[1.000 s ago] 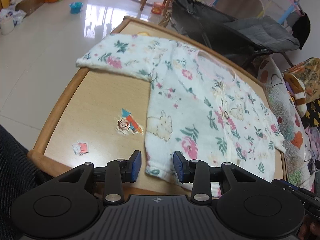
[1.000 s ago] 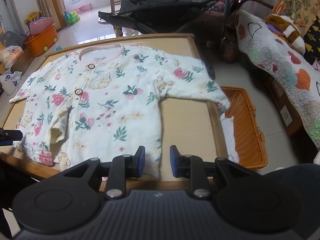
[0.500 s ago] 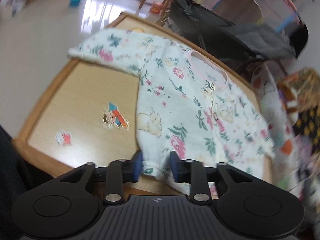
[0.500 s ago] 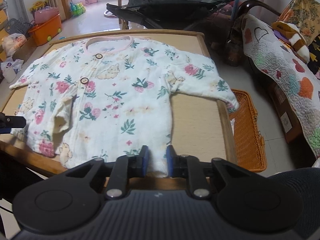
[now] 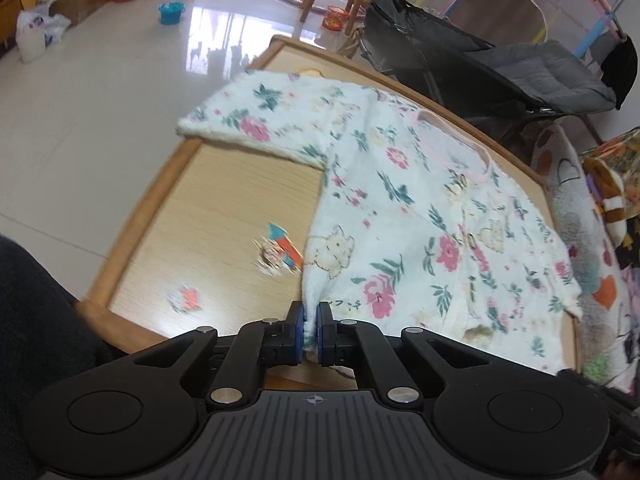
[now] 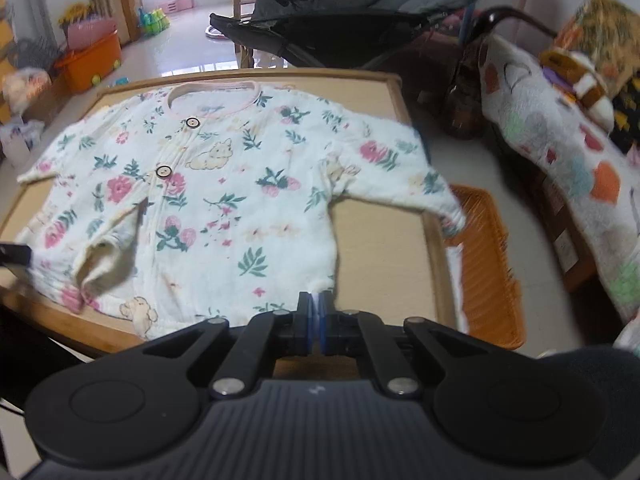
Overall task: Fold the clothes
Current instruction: 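Pull the hem with the left gripper to straighten the garment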
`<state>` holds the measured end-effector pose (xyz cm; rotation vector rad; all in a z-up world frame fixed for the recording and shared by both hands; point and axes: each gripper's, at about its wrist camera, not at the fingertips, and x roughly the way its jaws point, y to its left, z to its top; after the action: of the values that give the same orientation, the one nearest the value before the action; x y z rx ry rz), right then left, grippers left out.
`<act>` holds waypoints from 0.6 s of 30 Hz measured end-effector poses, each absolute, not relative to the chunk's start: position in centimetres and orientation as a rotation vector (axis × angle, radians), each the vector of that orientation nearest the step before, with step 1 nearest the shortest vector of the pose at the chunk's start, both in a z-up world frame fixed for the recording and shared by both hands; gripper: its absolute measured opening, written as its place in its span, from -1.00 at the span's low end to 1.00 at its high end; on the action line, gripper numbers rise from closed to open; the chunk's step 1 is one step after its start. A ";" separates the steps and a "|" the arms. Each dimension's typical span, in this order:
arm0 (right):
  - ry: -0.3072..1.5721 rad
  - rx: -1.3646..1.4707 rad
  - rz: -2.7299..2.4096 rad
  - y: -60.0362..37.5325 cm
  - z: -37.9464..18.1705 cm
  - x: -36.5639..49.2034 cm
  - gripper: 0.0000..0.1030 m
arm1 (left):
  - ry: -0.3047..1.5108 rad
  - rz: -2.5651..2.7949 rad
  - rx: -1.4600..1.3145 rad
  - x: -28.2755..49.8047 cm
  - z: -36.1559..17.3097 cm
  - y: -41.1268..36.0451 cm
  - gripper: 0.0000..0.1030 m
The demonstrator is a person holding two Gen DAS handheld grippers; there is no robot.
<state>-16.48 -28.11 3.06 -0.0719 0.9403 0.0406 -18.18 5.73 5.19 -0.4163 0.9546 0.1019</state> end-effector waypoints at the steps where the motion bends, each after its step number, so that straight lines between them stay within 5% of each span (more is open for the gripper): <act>1: 0.938 -0.090 0.033 -28.1 3.2 -16.4 -0.93 | 0.954 0.109 -0.398 -18.1 5.4 5.9 -0.89; 18: 0.870 -0.309 0.032 -27.7 5.5 -15.6 -0.93 | 0.916 0.143 -0.089 -17.4 10.0 6.0 -0.88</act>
<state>-15.57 -27.72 5.48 -0.3092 0.8702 0.0321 -17.41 5.95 9.99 -0.0890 0.9156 0.1426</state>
